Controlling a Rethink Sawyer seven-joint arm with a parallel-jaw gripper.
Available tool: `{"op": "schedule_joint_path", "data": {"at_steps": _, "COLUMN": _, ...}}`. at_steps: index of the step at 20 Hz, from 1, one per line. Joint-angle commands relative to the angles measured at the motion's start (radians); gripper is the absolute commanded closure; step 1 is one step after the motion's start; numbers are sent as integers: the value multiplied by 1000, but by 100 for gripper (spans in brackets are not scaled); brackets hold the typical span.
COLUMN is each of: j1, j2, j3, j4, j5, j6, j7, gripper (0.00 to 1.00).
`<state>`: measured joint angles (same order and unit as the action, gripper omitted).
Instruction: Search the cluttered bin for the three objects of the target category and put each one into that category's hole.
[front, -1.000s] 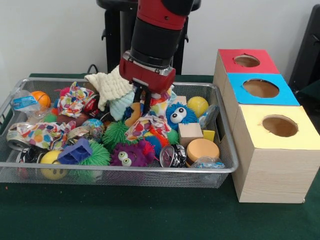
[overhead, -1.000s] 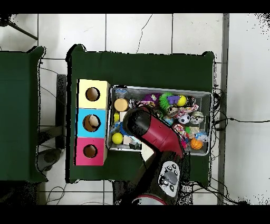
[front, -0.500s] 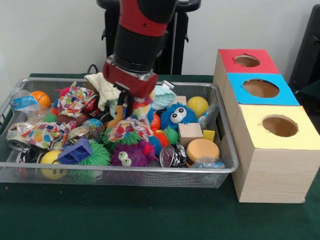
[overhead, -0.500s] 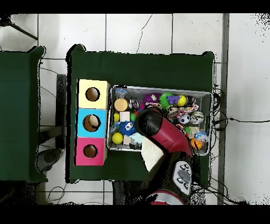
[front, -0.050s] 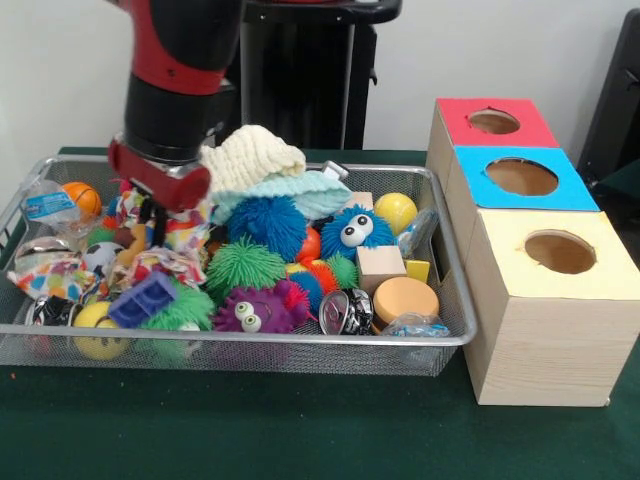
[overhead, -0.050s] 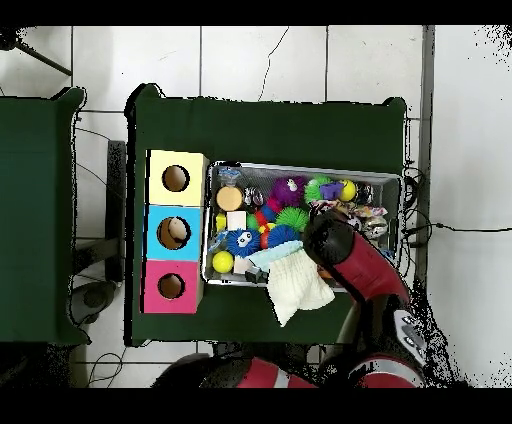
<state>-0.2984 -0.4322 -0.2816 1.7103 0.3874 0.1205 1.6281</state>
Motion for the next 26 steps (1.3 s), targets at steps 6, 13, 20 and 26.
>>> {"op": "schedule_joint_path", "data": {"at_steps": 6, "j1": -31, "j2": 55, "j3": 146, "j4": 22, "j5": -104, "j6": 7, "j7": 123, "gripper": 100}}
{"op": "schedule_joint_path", "data": {"at_steps": 13, "j1": -43, "j2": 41, "j3": 160, "j4": 36, "j5": -118, "j6": 9, "j7": 129, "gripper": 100}}
{"op": "schedule_joint_path", "data": {"at_steps": 20, "j1": -41, "j2": 37, "j3": 159, "j4": 34, "j5": -111, "j6": 21, "j7": 133, "gripper": 100}}
{"op": "schedule_joint_path", "data": {"at_steps": 26, "j1": -20, "j2": -26, "j3": 144, "j4": 39, "j5": -82, "j6": 131, "j7": 140, "gripper": 100}}
